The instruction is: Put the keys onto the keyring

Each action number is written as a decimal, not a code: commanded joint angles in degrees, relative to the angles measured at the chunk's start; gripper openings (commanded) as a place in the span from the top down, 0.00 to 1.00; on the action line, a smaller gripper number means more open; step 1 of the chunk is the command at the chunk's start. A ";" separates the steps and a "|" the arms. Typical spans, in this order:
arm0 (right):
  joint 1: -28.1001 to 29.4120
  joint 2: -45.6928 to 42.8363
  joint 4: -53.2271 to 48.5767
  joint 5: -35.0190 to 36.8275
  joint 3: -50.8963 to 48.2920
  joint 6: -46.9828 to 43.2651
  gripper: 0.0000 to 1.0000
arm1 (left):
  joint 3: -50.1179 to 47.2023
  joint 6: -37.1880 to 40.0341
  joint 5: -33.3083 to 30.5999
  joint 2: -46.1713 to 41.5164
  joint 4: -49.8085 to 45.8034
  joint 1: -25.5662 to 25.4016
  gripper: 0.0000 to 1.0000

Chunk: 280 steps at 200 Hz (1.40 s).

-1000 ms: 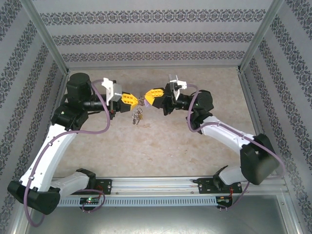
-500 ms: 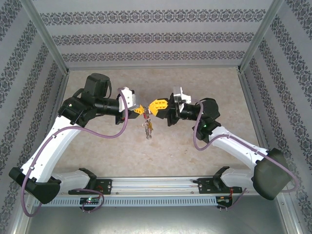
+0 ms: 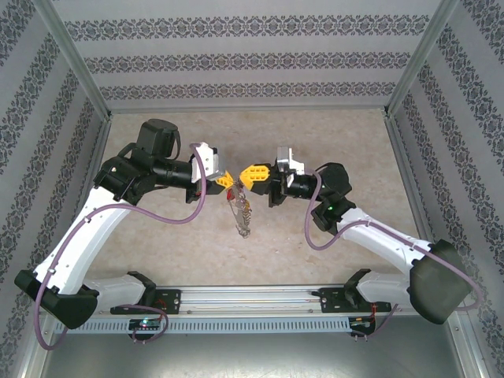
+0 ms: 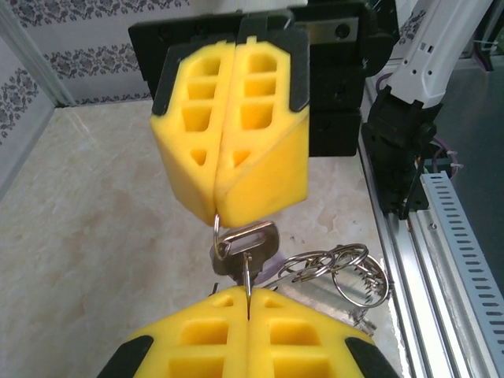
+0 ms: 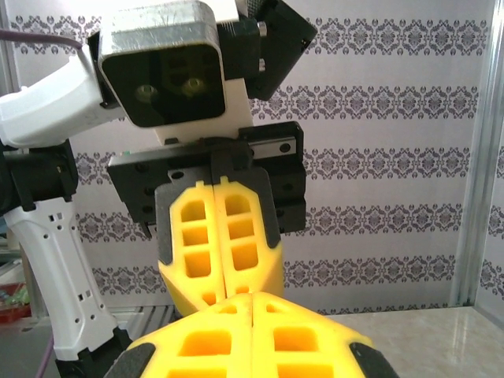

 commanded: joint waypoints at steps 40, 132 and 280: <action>0.22 -1.33 2.99 -1.66 -0.29 -0.84 1.00 | 2.51 1.24 4.19 0.33 -0.92 -0.51 1.00; 0.00 -4.52 3.18 0.70 -2.75 1.97 1.00 | -4.44 1.73 -9.43 -5.23 8.26 -2.59 1.00; -0.55 -4.16 2.85 0.25 -2.05 2.74 1.00 | -7.11 1.18 -12.34 -9.56 12.87 -6.67 1.00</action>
